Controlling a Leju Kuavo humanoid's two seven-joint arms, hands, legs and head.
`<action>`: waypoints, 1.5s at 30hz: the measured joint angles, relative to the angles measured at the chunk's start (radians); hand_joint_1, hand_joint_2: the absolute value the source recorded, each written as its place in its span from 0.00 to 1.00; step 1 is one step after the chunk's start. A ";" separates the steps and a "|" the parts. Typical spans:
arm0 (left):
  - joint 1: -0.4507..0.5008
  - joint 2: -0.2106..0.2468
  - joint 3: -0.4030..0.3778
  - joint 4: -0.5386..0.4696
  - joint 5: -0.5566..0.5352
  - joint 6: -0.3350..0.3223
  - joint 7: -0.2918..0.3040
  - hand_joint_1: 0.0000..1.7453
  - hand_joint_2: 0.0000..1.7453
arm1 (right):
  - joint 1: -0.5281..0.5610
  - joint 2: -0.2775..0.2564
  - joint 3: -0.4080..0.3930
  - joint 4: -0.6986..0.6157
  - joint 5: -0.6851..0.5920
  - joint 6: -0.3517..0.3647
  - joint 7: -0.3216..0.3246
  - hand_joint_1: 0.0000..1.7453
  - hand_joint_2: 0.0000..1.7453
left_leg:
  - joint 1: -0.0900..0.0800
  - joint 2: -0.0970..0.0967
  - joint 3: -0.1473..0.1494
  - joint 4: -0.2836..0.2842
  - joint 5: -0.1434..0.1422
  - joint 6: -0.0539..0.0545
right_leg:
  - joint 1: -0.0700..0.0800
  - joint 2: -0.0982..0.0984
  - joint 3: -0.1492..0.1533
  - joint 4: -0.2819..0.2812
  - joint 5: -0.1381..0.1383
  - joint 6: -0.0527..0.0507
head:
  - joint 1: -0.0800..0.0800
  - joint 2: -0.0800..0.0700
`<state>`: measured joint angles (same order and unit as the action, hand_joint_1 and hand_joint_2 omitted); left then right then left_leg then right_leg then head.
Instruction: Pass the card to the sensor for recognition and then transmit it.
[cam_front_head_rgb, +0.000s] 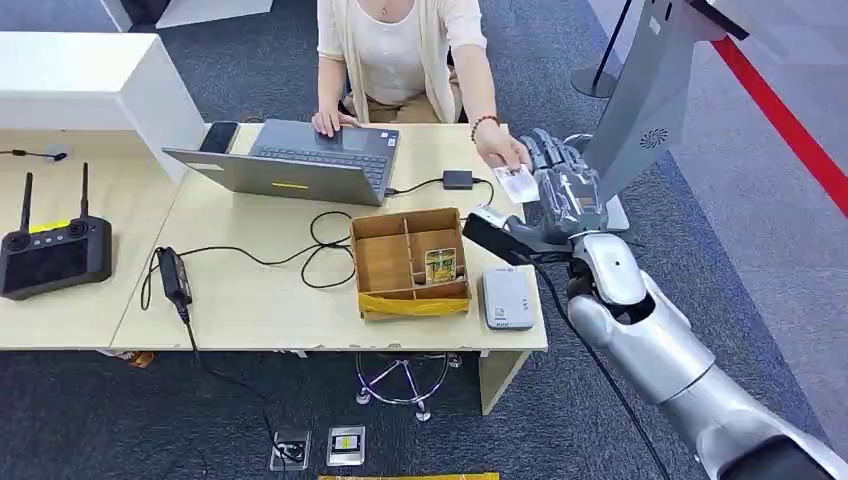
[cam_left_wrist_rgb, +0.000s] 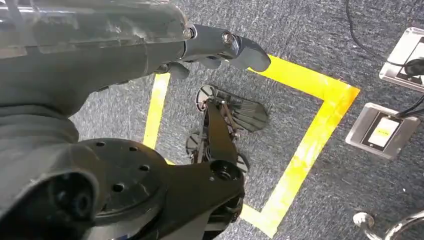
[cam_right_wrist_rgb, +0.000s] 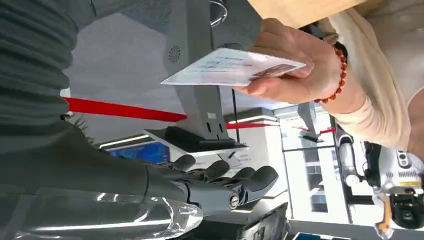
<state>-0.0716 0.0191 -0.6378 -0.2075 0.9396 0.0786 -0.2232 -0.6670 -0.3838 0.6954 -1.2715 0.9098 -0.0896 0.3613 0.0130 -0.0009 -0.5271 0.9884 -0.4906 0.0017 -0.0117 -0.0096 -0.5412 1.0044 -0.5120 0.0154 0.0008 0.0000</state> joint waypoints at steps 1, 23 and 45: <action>0.000 0.000 -0.002 0.000 -0.001 0.001 0.000 0.00 0.00 | 0.002 0.000 -0.002 -0.001 0.002 0.000 0.000 0.00 1.00 | 0.000 0.000 0.000 0.000 0.000 0.000 | 0.000 0.000 0.000 0.000 0.000 0.000 | 0.000 0.000; -0.001 -0.002 -0.016 0.000 0.003 0.006 0.000 0.00 0.00 | -0.007 0.061 -0.016 0.041 0.011 -0.079 -0.056 1.00 1.00 | 0.000 0.000 0.000 0.000 0.000 0.000 | 0.000 0.000 0.000 0.000 0.000 0.000 | 0.000 0.000; -0.001 -0.005 -0.016 0.000 0.003 0.012 0.000 0.00 0.00 | -0.011 0.074 -0.029 0.087 0.006 -0.062 -0.058 1.00 1.00 | 0.000 0.000 0.000 0.000 0.000 0.000 | 0.000 0.000 0.000 0.000 0.000 0.000 | 0.000 0.000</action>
<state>-0.0723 0.0137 -0.6538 -0.2071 0.9426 0.0904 -0.2235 -0.6779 -0.3094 0.6664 -1.1841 0.9159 -0.1518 0.3037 0.0130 -0.0009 -0.5271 0.9884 -0.4905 0.0016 -0.0117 -0.0094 -0.5410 1.0045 -0.5119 0.0154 0.0008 0.0000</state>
